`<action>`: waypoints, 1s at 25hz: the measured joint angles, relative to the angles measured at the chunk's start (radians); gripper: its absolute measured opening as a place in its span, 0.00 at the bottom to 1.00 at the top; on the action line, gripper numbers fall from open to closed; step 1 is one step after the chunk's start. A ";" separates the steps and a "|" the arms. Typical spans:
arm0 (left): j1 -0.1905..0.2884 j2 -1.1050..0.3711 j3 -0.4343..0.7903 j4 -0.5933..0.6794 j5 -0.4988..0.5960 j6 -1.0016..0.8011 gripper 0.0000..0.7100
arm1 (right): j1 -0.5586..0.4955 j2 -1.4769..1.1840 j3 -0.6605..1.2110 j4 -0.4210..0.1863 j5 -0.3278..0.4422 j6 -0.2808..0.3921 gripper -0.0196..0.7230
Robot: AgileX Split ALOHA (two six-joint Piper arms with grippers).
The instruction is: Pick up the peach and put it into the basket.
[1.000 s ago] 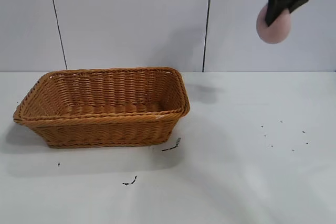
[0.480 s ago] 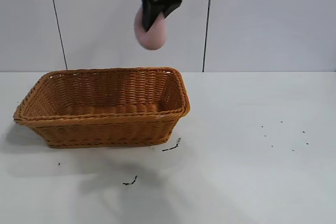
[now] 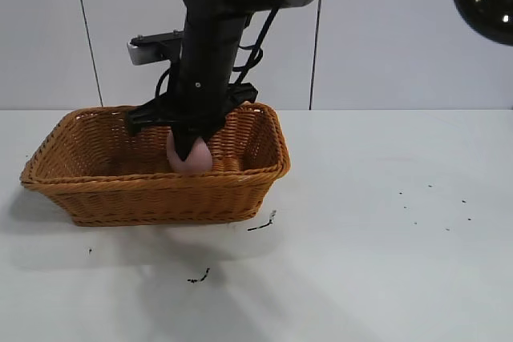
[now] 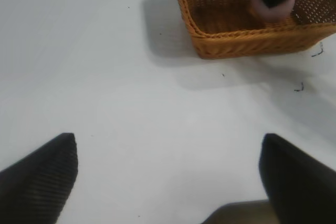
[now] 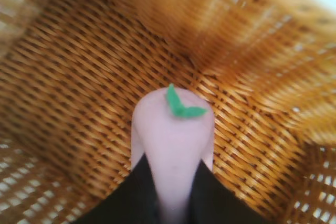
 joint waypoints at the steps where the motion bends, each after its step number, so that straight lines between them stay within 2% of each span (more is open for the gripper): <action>1: 0.000 0.000 0.000 0.000 0.000 0.000 0.97 | 0.000 -0.008 -0.018 0.000 0.015 -0.003 0.94; 6: 0.000 0.000 0.000 0.000 0.000 0.000 0.97 | 0.000 -0.048 -0.120 0.000 0.088 -0.007 0.95; 12: 0.000 0.000 0.000 0.000 0.000 0.000 0.97 | -0.031 -0.102 -0.153 0.000 0.105 -0.011 0.95; 19: 0.000 0.000 0.000 0.000 0.000 0.000 0.97 | -0.226 -0.105 -0.153 -0.008 0.155 -0.011 0.95; 20: 0.000 0.000 0.000 0.000 0.000 0.000 0.97 | -0.226 -0.105 -0.153 -0.008 0.155 -0.011 0.95; 25: 0.000 0.000 0.000 0.000 0.000 0.000 0.97 | -0.411 -0.105 -0.153 -0.012 0.183 -0.011 0.95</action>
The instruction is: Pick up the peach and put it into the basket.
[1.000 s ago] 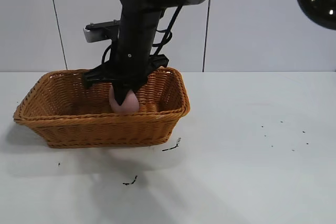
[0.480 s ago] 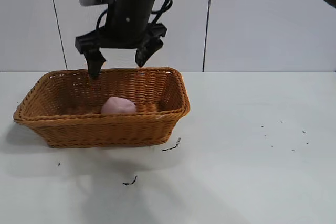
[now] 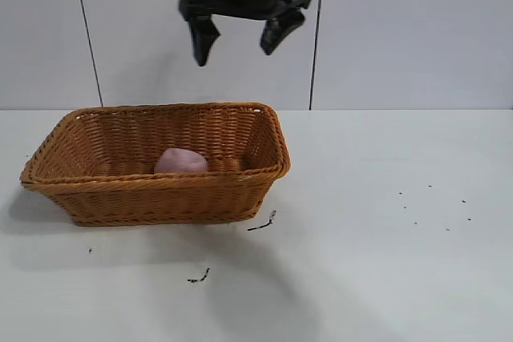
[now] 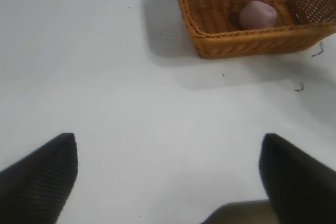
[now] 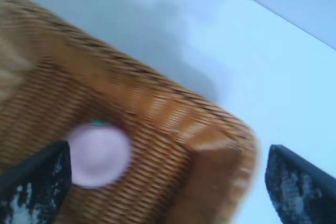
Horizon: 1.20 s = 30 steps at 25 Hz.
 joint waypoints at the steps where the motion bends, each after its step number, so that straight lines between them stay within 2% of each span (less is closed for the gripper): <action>1: 0.000 0.000 0.000 0.000 0.000 0.000 0.97 | -0.036 0.000 0.000 -0.001 0.007 0.000 0.95; 4: 0.000 0.000 0.000 0.000 0.000 0.000 0.97 | -0.125 0.000 0.000 0.002 0.030 0.000 0.95; 8: 0.000 0.000 0.000 0.000 0.000 0.000 0.97 | -0.203 0.000 0.000 0.045 0.053 0.000 0.95; 18: 0.000 0.000 0.000 0.000 0.000 0.000 0.97 | -0.214 -0.093 0.097 0.075 0.077 -0.010 0.95; 24: 0.000 0.000 0.000 0.000 0.000 0.000 0.97 | -0.214 -0.338 0.365 0.080 0.076 -0.010 0.95; 30: 0.000 0.000 0.000 0.000 0.000 0.000 0.97 | -0.214 -0.682 0.750 0.081 0.075 -0.010 0.95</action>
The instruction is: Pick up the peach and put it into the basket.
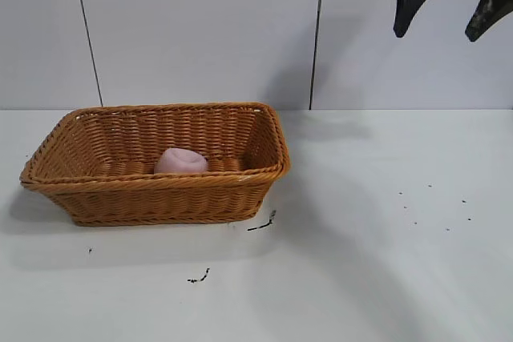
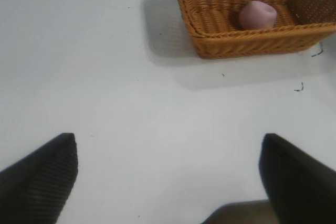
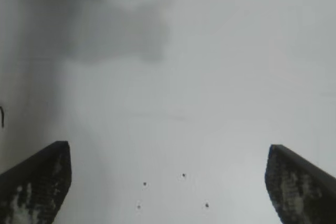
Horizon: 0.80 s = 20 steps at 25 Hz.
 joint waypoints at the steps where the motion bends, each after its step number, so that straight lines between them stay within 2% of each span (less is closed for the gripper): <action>1: 0.000 0.000 0.000 0.000 0.000 0.000 0.97 | 0.000 -0.054 0.060 0.000 0.000 0.000 0.95; 6: 0.000 0.000 0.000 0.000 0.000 0.000 0.97 | 0.000 -0.366 0.407 -0.002 0.001 -0.004 0.95; 7: 0.000 0.000 0.000 0.000 0.000 0.000 0.97 | 0.000 -0.366 0.407 -0.002 0.001 -0.004 0.95; 9: 0.000 0.000 0.000 0.000 0.000 0.000 0.97 | 0.000 -0.475 0.550 -0.002 -0.005 -0.015 0.95; 10: 0.000 0.000 0.000 0.000 0.000 0.000 0.97 | 0.000 -0.577 0.666 -0.003 -0.034 -0.026 0.95; 14: 0.000 0.000 0.000 0.000 0.000 0.000 0.97 | 0.000 -0.797 0.907 -0.003 -0.129 -0.030 0.95; 17: 0.000 0.000 0.000 0.000 0.000 0.000 0.97 | 0.000 -0.958 1.041 -0.003 -0.172 -0.030 0.95; 18: 0.000 0.000 0.000 0.000 0.000 0.000 0.97 | 0.000 -0.958 1.041 -0.003 -0.172 -0.030 0.95; 20: 0.000 0.000 0.000 0.000 0.000 0.000 0.97 | 0.000 -1.123 1.084 -0.007 -0.189 -0.029 0.95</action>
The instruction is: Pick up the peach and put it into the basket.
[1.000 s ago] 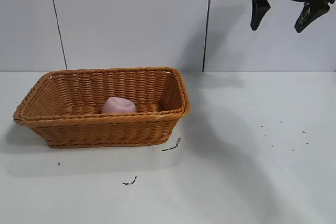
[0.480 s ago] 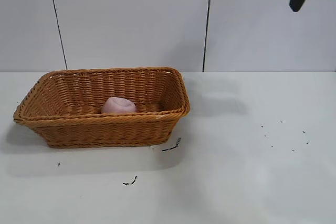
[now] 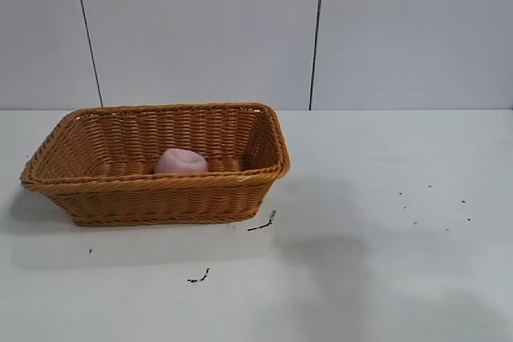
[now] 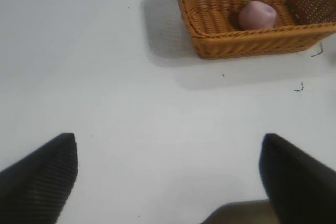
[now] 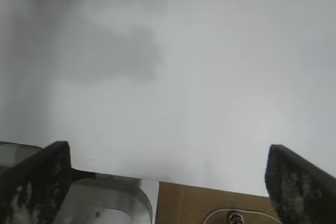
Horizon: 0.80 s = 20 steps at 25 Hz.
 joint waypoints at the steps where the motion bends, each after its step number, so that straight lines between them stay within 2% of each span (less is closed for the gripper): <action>1: 0.000 0.000 0.000 0.000 0.000 0.000 0.97 | 0.000 -0.042 0.002 0.000 -0.005 0.001 0.95; 15: 0.000 0.000 0.000 0.000 0.000 0.000 0.97 | 0.000 -0.518 0.008 0.001 -0.013 0.001 0.95; 20: 0.000 0.000 0.000 0.000 0.000 0.000 0.97 | 0.000 -0.558 0.008 0.001 -0.012 0.001 0.95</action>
